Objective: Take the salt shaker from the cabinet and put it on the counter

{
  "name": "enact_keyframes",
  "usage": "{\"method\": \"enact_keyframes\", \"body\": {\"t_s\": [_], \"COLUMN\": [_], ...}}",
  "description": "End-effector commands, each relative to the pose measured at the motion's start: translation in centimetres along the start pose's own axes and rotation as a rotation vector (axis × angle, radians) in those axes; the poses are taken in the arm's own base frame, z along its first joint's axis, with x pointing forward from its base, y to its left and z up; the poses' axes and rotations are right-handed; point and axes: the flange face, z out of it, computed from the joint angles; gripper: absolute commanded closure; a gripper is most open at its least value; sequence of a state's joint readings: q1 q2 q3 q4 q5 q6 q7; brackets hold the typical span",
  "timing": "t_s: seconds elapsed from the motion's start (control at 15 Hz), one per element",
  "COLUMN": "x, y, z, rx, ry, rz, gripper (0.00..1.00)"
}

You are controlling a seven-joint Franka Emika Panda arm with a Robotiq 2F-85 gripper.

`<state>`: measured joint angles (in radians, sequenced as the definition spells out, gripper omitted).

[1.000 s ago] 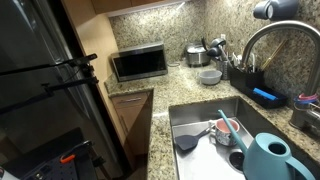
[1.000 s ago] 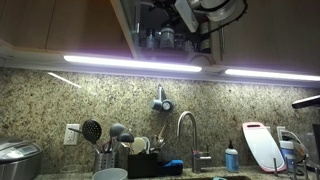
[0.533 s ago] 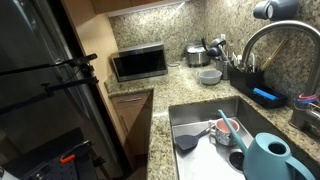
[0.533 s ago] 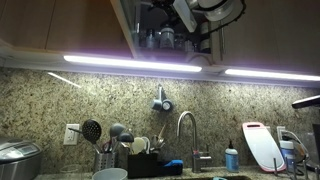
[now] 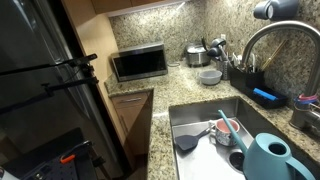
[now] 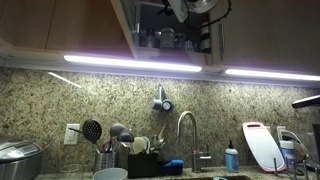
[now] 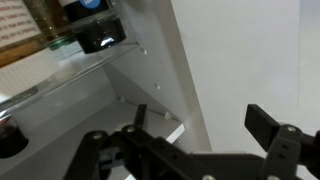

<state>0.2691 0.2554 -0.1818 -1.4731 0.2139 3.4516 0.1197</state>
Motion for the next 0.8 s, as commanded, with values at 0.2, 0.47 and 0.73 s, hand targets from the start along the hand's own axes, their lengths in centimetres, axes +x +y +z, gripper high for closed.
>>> {"method": "enact_keyframes", "body": {"t_s": [0.2, 0.47, 0.73], "x": [-4.2, -6.5, -7.2], "y": [2.6, 2.7, 2.2], "z": [3.1, 3.6, 3.7], "rx": [-0.083, -0.103, -0.109], "ry": [-0.004, -0.036, -0.037], "rz": [-0.022, -0.062, -0.088], "gripper": [0.0, 0.0, 0.0]}}
